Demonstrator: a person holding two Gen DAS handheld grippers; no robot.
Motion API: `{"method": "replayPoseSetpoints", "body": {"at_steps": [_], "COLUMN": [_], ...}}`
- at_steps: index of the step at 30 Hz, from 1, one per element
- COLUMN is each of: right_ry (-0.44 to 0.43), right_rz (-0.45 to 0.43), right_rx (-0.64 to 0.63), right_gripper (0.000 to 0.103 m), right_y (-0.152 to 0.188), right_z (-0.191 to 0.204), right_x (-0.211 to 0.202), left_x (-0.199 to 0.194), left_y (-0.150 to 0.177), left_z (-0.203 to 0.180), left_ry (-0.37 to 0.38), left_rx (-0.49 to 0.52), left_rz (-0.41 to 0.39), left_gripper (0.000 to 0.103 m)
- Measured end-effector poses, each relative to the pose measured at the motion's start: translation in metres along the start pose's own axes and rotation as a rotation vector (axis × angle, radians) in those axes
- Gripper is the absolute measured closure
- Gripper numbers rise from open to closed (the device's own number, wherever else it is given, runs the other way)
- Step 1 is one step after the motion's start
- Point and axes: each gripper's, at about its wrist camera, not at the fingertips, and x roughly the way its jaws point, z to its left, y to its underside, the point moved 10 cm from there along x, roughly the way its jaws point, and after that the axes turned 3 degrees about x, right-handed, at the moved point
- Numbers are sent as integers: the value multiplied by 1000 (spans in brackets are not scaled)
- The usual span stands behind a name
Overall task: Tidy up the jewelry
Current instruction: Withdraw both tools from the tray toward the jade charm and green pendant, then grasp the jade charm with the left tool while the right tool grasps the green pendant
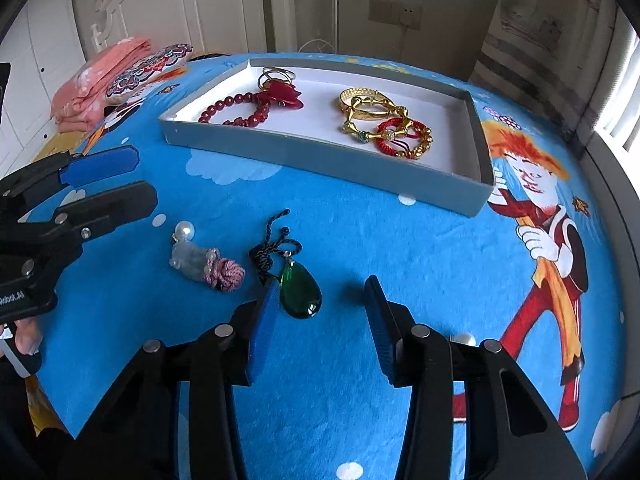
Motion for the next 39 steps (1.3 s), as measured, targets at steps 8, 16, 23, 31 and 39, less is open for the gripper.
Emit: {"method": "replayPoseSetpoints", "body": {"at_steps": [8, 16, 23, 31, 39], "right_ry": [-11, 5, 34, 26, 35], "right_rz": [-17, -39, -52, -58, -71], "right_rx": [-8, 70, 123, 135, 150], "right_gripper": [80, 81, 81, 81, 81], "right_y": [1, 7, 12, 14, 15], "right_z": [3, -6, -12, -15, -14], "right_x": [-2, -8, -13, -14, -14], "left_x": [-1, 9, 27, 44, 29], "left_y": [-1, 21, 22, 34, 44], "left_z": [-9, -54, -70, -60, -58], "left_ry": [23, 247, 376, 352, 265], "left_rx": [86, 375, 508, 538, 447], "left_rz": [5, 86, 150, 239, 236], "left_gripper": [45, 46, 64, 69, 78]}}
